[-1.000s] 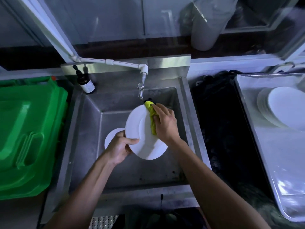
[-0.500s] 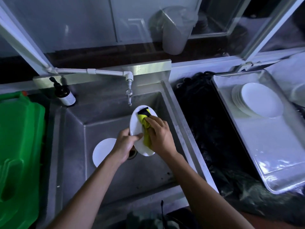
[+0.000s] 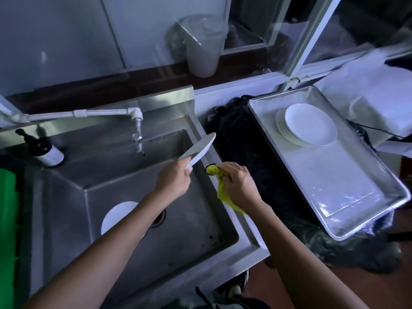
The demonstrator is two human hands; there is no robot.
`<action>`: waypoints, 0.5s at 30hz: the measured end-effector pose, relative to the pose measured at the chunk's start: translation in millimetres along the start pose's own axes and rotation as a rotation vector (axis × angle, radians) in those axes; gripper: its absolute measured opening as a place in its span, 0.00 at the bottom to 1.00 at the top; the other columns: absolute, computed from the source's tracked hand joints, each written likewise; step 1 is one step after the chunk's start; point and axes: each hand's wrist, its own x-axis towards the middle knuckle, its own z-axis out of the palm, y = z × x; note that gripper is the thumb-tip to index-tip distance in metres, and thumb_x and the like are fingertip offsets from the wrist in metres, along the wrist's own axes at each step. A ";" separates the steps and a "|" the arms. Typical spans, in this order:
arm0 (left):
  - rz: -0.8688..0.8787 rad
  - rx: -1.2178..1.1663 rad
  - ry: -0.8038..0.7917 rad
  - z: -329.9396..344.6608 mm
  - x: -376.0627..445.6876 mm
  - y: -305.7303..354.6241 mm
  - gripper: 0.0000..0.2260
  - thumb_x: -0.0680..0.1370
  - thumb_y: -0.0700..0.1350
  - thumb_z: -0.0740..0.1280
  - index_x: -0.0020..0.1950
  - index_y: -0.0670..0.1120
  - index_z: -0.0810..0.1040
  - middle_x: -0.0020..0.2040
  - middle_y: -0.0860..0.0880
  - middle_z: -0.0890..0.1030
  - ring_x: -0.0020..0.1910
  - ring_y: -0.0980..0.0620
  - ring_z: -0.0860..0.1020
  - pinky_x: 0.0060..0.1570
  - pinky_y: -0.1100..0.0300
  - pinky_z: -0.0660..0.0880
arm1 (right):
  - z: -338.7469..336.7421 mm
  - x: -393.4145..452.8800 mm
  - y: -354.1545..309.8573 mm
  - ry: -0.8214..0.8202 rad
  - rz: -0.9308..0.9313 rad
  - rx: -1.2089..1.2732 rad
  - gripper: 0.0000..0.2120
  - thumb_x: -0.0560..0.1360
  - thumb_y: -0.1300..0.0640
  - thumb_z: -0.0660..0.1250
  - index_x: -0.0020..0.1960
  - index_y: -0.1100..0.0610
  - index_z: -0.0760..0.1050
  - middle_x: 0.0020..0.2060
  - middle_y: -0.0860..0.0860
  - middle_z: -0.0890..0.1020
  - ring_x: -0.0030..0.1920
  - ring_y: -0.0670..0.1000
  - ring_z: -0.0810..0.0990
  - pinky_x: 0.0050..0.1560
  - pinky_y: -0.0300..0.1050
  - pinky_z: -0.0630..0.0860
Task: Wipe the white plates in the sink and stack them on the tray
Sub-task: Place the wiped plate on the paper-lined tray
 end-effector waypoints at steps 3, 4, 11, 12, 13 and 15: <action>0.134 0.105 0.027 11.3 14.0 37.4 0.13 0.81 0.39 0.63 0.62 0.51 0.79 0.33 0.51 0.71 0.37 0.37 0.78 0.31 0.55 0.64 | -33.0 0.2 28.0 0.053 0.013 0.019 0.21 0.77 0.65 0.61 0.63 0.48 0.79 0.62 0.46 0.80 0.59 0.59 0.78 0.57 0.56 0.77; 0.179 0.122 0.024 15.0 19.0 50.4 0.17 0.81 0.39 0.63 0.67 0.54 0.78 0.37 0.48 0.77 0.40 0.38 0.80 0.31 0.54 0.68 | -44.5 0.5 39.1 0.061 0.015 0.011 0.21 0.77 0.65 0.61 0.65 0.49 0.79 0.63 0.46 0.80 0.60 0.59 0.78 0.58 0.57 0.76; 0.366 0.158 -0.021 61.5 70.7 150.5 0.27 0.79 0.33 0.61 0.74 0.56 0.74 0.68 0.49 0.80 0.63 0.45 0.80 0.55 0.50 0.78 | -129.8 -3.1 113.1 0.226 -0.002 0.044 0.22 0.72 0.70 0.64 0.59 0.52 0.83 0.57 0.49 0.84 0.55 0.59 0.81 0.56 0.53 0.78; 0.389 0.170 -0.032 70.1 78.4 165.2 0.27 0.79 0.33 0.60 0.74 0.55 0.74 0.70 0.49 0.79 0.66 0.46 0.79 0.59 0.50 0.77 | -140.2 -4.8 124.0 0.235 0.016 0.049 0.22 0.73 0.70 0.64 0.59 0.51 0.83 0.57 0.49 0.84 0.54 0.60 0.81 0.56 0.53 0.78; 0.406 0.187 -0.045 78.6 86.0 179.7 0.27 0.79 0.33 0.60 0.75 0.55 0.73 0.71 0.49 0.78 0.68 0.46 0.78 0.63 0.50 0.76 | -149.7 -6.3 135.4 0.236 0.036 0.049 0.21 0.74 0.69 0.64 0.60 0.50 0.83 0.58 0.49 0.84 0.55 0.61 0.80 0.57 0.54 0.77; 0.422 0.217 -0.069 95.9 101.3 207.2 0.29 0.78 0.32 0.59 0.75 0.57 0.72 0.73 0.50 0.76 0.69 0.46 0.76 0.67 0.49 0.74 | -166.1 -8.7 158.3 0.230 0.072 0.029 0.20 0.76 0.66 0.64 0.62 0.50 0.81 0.60 0.49 0.83 0.58 0.61 0.79 0.59 0.54 0.76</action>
